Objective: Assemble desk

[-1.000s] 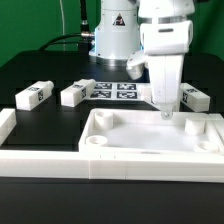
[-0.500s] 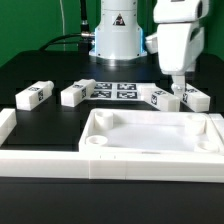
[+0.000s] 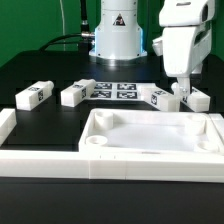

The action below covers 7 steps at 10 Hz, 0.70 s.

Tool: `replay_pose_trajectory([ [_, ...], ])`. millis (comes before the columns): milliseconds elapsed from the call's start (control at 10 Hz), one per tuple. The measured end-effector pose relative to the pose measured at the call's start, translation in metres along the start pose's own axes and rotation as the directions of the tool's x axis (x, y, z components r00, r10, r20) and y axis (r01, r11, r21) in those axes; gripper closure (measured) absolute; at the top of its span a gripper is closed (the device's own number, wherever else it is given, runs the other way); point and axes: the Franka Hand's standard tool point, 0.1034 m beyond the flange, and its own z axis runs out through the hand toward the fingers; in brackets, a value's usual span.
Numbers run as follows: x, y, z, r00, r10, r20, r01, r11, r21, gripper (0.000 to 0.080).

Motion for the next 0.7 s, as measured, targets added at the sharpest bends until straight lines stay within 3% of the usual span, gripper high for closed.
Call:
replay_pose_trajectory([
  [100,-0.0061,-0.0013,-0.0020,0.981,0.196,-0.005,-0.196,0.981,0.007,0.0150],
  [300,-0.0034,-0.0065,-0.0011,0.892,0.452,-0.005,-0.452,0.892,0.022,0.0150],
  [700,-0.0028,-0.0078,-0.0003,0.750,0.661,0.000,-0.661,0.750,0.032,0.0150],
])
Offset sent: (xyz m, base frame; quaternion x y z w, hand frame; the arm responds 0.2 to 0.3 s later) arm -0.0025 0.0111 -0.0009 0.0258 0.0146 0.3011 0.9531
